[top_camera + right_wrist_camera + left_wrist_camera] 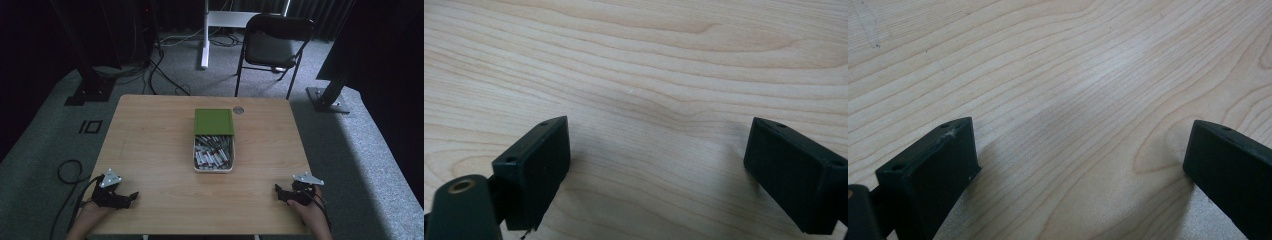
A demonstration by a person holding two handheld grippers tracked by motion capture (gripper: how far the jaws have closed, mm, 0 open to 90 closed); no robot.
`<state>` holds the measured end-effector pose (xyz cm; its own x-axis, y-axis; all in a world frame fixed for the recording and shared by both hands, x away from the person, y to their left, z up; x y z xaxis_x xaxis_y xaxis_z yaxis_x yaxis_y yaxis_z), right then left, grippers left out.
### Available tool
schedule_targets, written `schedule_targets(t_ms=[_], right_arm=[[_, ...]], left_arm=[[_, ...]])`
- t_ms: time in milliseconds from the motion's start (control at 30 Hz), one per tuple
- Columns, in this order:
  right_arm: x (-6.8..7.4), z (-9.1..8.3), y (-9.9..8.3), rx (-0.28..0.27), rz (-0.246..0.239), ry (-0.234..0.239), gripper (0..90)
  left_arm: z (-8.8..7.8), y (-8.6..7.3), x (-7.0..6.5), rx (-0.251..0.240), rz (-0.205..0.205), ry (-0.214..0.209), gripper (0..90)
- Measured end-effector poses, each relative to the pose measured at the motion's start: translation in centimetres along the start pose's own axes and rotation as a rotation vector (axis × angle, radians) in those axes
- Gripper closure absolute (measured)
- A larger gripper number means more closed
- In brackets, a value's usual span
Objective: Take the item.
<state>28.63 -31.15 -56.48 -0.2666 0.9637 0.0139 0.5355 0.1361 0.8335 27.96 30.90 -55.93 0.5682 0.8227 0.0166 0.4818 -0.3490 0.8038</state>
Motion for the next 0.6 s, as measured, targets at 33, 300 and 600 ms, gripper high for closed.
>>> schedule_targets(t_ms=[33,300,600], right_arm=[[0.0,0.0,0.0,0.0,0.0,0.0,11.3],[0.01,0.0,-0.01,0.0,0.0,0.0,11.4],[0.01,0.0,-0.01,0.0,0.0,0.0,11.3]], left_arm=[[0.0,0.0,0.0,0.0,0.0,0.0,1.7],[-0.02,-0.02,0.04,0.0,0.003,-0.004,1.7],[-0.02,-0.02,0.04,0.0,0.003,-0.004,1.7]])
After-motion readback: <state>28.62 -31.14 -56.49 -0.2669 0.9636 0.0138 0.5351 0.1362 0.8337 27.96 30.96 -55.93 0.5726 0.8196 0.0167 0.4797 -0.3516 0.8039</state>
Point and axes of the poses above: each handheld gripper's, and its own axes: z roughly forward along the jaws, y roughly out of its top, x roughly to its left, the point moved 1 cm from there along z, roughly forward along the jaws, and after that the axes turned 10 degrees about -x, right-handed, at the moved point
